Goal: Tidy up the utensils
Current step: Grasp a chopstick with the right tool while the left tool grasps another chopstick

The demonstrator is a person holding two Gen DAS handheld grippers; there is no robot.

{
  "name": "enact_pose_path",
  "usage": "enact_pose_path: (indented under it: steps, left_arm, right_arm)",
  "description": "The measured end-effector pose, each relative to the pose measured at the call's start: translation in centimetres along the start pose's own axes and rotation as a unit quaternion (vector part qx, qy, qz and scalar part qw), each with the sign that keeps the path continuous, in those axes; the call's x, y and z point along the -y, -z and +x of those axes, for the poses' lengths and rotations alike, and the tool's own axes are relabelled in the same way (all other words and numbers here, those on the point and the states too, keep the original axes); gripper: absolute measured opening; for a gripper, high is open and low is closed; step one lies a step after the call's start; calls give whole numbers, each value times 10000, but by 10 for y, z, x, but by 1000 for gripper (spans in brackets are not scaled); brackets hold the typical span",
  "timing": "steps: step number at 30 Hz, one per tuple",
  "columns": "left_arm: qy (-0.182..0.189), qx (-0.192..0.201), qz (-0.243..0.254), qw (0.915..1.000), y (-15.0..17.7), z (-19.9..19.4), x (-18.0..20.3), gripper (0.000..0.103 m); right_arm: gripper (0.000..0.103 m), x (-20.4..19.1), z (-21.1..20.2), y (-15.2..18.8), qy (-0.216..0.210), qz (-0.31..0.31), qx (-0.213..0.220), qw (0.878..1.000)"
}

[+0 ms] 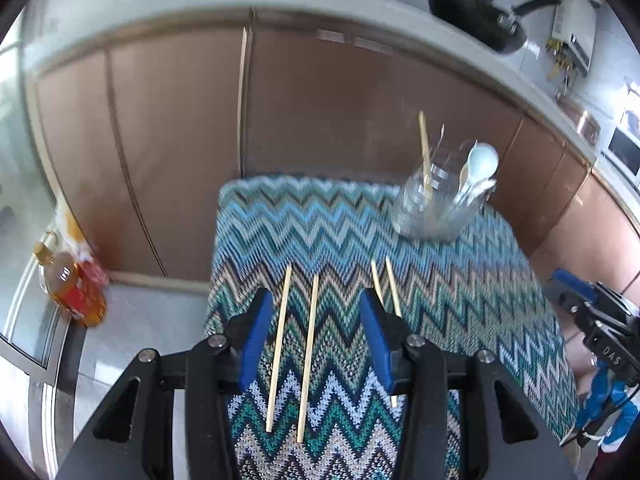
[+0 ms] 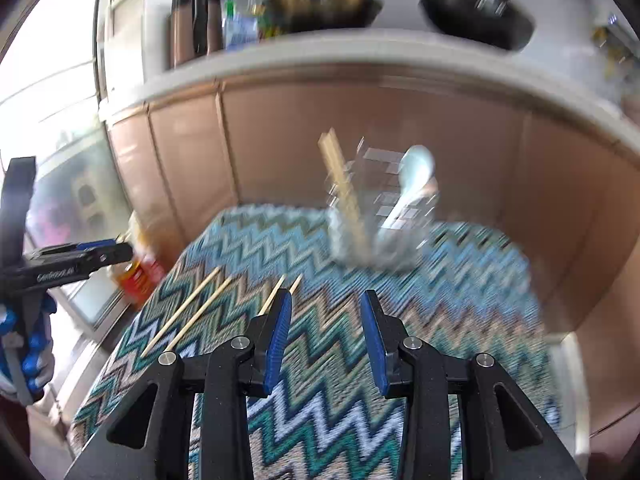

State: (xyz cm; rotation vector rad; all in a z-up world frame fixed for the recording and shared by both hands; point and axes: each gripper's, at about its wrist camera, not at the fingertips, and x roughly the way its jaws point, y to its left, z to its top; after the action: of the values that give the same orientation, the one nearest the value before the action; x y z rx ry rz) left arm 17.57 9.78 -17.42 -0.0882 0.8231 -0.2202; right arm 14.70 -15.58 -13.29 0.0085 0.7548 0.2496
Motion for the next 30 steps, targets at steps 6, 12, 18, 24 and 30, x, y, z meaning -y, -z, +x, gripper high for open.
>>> enact_pose_path:
  steps: [6, 12, 18, 24, 30]
  left_arm:
    - [148, -871, 31, 9961, -10, 53, -7, 43]
    - [-59, -1429, -24, 9897, -26, 96, -21, 42]
    - [-133, -1871, 128, 9822, -31, 129, -23, 41]
    - [-115, -2259, 95, 9740, -25, 152, -30, 31]
    - [17, -2464, -28, 9692, -19, 166, -36, 25]
  right_arm:
    - [31, -6, 64, -10, -486, -49, -807, 9955]
    - [27, -15, 118, -24, -502, -321, -1280, 9900]
    - [24, -12, 165, -27, -656, -256, -1806, 9810]
    - [23, -17, 197, -29, -740, -255, -2137, 9738]
    - [18, -20, 221, -31, -778, -176, -2372, 9682]
